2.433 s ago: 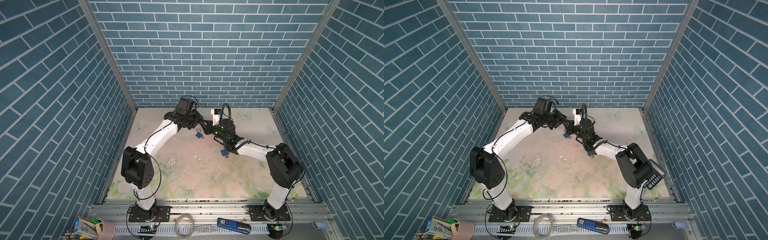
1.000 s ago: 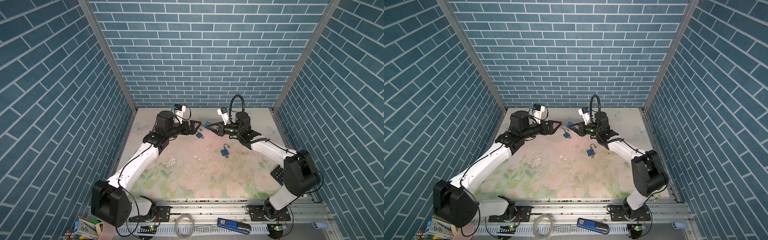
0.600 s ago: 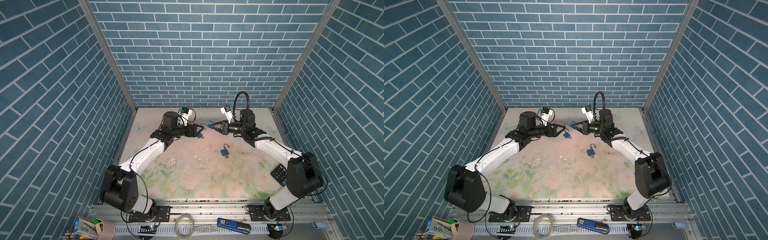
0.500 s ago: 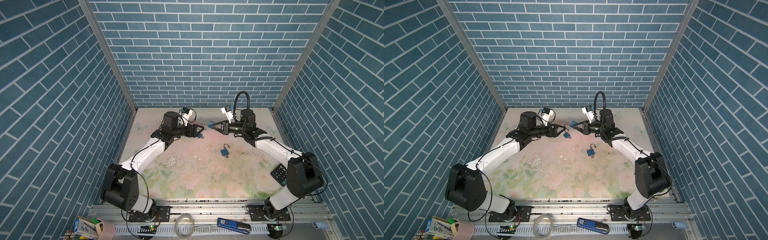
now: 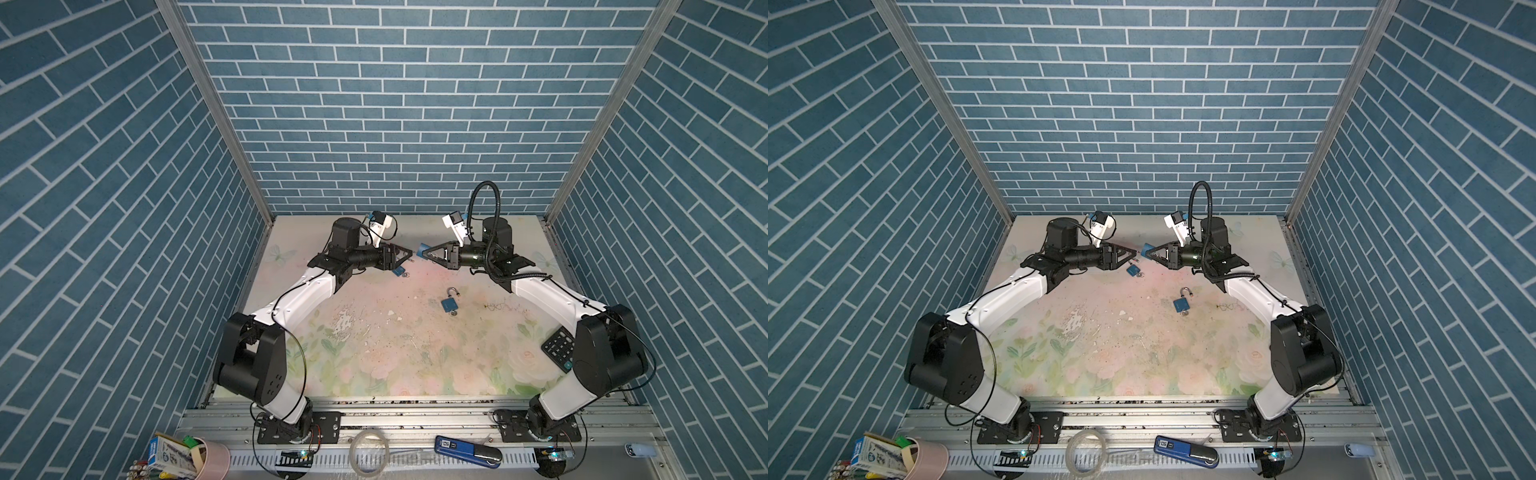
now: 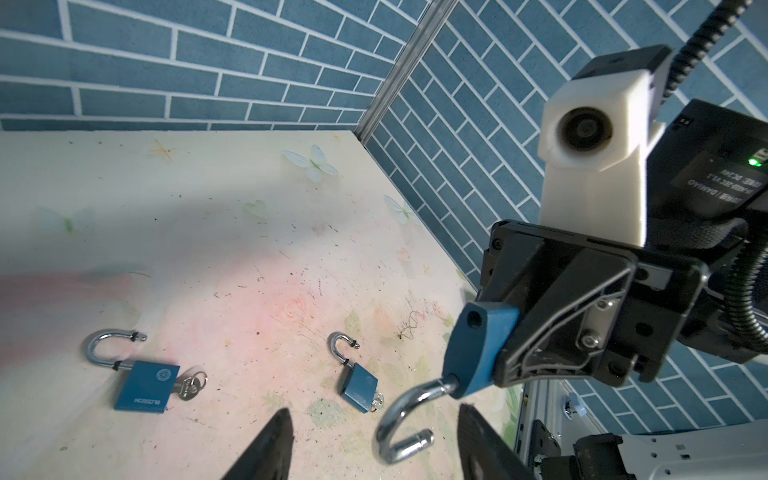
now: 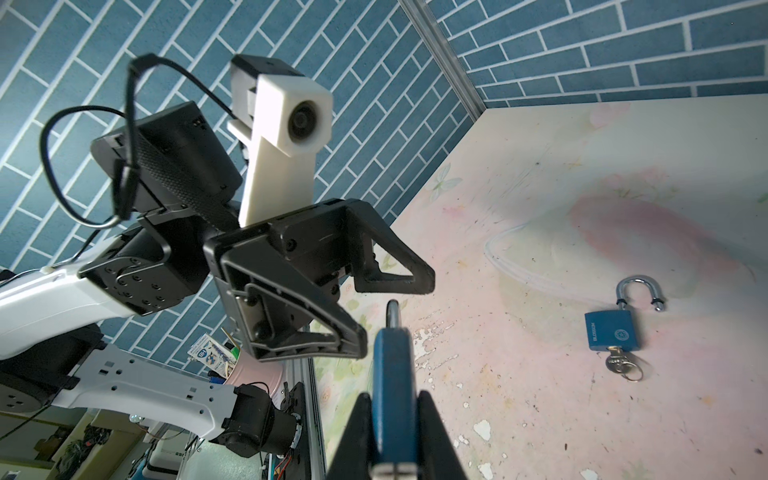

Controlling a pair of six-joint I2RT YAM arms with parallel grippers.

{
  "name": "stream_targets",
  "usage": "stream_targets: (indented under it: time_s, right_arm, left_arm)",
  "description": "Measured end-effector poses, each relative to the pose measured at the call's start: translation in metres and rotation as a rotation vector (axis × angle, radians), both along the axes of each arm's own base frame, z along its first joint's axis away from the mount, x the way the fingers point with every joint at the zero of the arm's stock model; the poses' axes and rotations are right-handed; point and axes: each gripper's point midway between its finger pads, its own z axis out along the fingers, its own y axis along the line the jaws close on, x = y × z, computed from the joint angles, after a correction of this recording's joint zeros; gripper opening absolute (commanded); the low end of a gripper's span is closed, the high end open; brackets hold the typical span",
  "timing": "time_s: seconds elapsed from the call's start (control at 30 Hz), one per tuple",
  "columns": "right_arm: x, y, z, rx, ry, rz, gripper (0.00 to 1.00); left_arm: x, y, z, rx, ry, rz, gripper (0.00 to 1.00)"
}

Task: Lock with the key

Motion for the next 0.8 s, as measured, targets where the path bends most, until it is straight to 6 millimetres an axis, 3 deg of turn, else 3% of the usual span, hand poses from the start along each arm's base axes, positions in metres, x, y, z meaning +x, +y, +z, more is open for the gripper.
stream_targets:
  time_s: [0.8]
  right_arm:
    - [0.0, -0.001, 0.011, 0.033, -0.033, 0.025, 0.0]
  left_arm:
    - [-0.003, -0.006, 0.014, -0.038, -0.003, -0.049, 0.36]
